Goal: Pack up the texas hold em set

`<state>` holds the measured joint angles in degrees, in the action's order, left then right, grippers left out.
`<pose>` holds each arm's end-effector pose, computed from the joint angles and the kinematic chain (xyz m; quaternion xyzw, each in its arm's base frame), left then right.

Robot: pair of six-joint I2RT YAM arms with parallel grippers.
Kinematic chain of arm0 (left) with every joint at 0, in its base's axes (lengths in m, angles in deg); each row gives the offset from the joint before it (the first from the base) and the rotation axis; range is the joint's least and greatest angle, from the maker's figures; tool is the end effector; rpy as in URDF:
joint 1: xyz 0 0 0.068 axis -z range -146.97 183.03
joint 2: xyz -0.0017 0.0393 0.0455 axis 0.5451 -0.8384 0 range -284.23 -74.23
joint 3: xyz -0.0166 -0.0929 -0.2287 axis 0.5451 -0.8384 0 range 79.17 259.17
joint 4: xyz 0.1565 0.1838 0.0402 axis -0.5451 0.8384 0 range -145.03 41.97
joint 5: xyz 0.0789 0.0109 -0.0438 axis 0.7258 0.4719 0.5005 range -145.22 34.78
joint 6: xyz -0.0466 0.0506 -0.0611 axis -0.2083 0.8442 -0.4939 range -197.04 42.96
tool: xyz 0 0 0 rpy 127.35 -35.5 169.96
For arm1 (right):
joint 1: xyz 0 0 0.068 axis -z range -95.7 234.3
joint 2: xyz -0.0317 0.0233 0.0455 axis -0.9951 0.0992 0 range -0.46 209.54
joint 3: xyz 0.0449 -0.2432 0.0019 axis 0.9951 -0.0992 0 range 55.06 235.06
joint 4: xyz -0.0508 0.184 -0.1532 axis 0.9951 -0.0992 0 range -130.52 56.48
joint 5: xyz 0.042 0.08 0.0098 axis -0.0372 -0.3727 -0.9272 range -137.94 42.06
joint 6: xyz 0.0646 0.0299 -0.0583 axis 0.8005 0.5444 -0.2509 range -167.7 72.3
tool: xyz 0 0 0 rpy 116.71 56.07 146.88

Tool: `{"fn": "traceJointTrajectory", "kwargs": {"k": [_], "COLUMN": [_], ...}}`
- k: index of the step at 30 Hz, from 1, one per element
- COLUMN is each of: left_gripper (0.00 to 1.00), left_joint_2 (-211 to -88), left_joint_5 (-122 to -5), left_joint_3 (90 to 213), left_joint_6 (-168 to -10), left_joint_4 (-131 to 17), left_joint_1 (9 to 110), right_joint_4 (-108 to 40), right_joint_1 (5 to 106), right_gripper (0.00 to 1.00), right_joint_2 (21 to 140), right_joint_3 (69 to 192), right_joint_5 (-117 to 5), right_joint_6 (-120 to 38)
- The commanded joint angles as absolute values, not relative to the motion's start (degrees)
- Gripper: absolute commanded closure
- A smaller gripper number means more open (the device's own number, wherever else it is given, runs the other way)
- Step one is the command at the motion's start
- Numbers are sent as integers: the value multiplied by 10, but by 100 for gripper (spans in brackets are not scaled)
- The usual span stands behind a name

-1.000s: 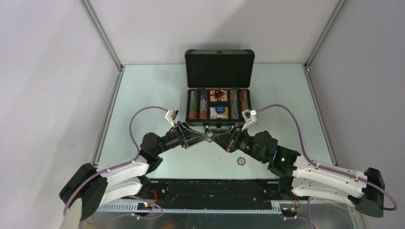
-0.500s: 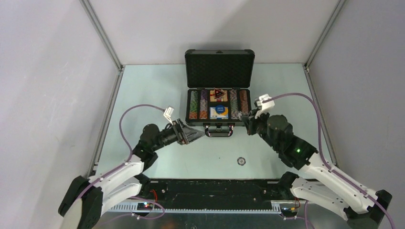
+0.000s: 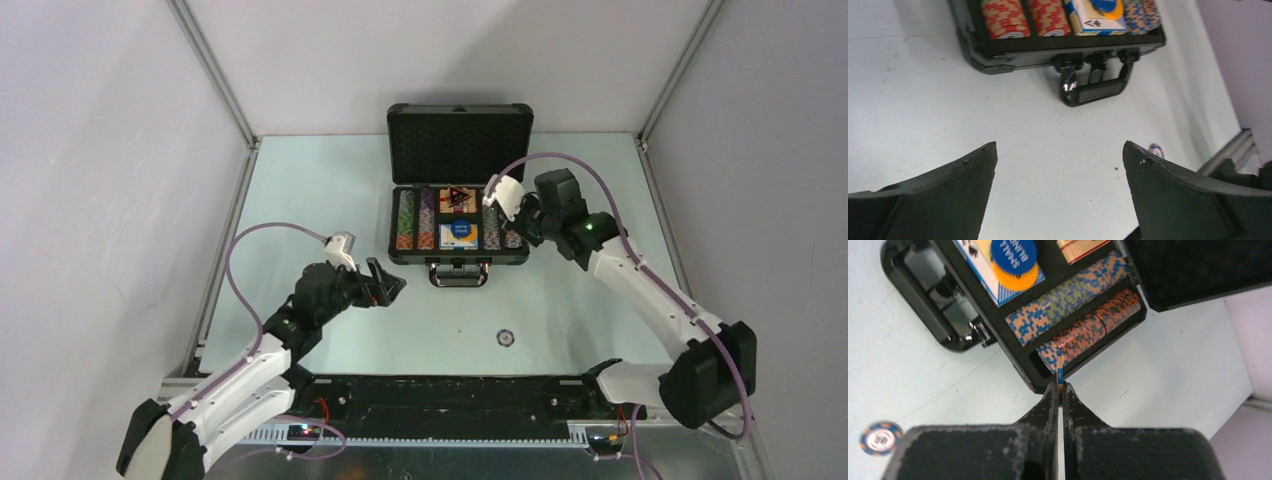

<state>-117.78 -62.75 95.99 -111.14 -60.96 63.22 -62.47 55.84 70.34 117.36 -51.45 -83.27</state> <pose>0.1875 -0.1217 0.1733 0.0093 0.8221 -0.3473 0.4510 0.2609 0.1473 0.2685 -0.4867 0.7527 0.0000 0.4434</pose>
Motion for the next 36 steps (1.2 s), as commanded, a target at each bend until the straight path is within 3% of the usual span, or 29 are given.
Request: {"fn": "traceJointTrajectory", "kwargs": {"k": [1,7,20,36], "left_gripper": [0,0,0,0], "left_joint_2": [-1163,-1159,-1158,-1158], "left_joint_5": [-564,-537,-501,-501], "left_joint_3": [959,960,954,955], "left_joint_6": [-1060,-1053,-1045,-1047], "left_joint_4": [-578,-558,-534,-534], "left_joint_1": [628,630,629,629], "right_joint_4": [-658,-741,-763,-755], "right_joint_1": [601,615,650,653], "right_gripper": [100,100,100,100], "right_joint_2": [733,806,896,922], "right_joint_3": [1215,1250,1275,1278], "right_joint_5": [-690,-701,-699,-697], "right_joint_6": [-1031,-1173,-1213,-1207]}}
